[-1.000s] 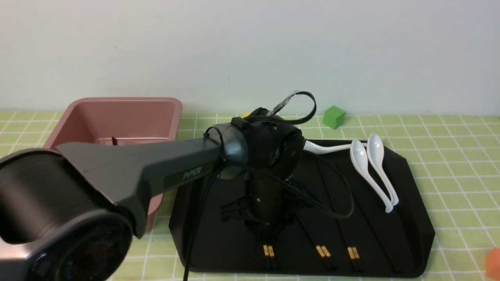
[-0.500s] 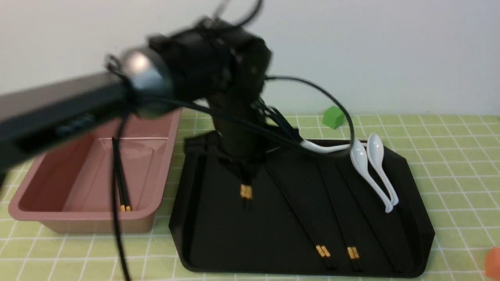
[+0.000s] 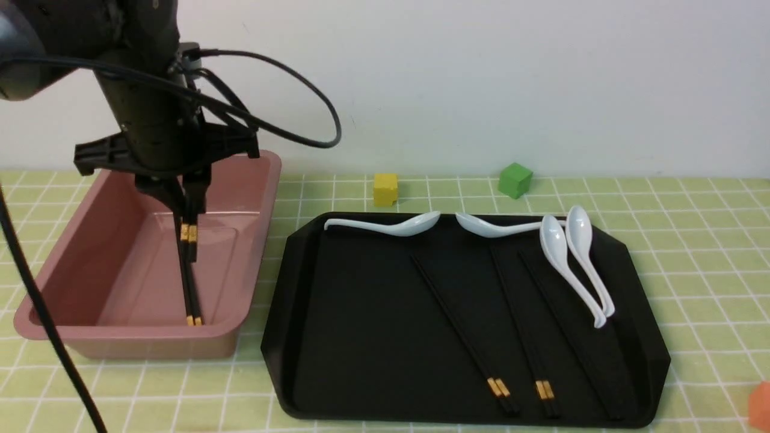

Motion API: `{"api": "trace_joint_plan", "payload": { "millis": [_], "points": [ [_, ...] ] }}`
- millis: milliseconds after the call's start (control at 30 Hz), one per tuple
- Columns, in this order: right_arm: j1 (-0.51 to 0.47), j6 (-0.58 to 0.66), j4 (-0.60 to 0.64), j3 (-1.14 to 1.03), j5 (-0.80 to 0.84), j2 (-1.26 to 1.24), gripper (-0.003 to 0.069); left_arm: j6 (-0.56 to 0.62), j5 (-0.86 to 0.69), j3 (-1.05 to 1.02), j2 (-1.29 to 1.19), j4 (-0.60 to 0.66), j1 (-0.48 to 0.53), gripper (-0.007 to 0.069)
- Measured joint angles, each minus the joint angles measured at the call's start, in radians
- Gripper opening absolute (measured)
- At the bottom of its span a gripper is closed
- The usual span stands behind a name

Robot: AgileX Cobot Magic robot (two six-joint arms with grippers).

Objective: On green tablecloth take chopsticks from black tray and put them in box.
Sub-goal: 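Place the chopsticks into the pink bin with the left gripper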

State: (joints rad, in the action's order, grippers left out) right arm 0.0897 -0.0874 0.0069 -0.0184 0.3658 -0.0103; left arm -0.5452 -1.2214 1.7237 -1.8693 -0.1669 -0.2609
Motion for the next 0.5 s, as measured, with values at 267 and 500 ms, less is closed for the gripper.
{"api": "trace_joint_plan", "payload": {
  "millis": [267,500],
  "points": [
    [0.0,0.0,0.0,0.0,0.0,0.0,0.024,0.005,0.015,0.0,-0.155,-0.042,0.0,0.0143],
    [0.0,0.0,0.0,0.0,0.0,0.0,0.024,0.032,0.016,0.0,-0.174,-0.042,0.0,0.0234]
  ]
}}
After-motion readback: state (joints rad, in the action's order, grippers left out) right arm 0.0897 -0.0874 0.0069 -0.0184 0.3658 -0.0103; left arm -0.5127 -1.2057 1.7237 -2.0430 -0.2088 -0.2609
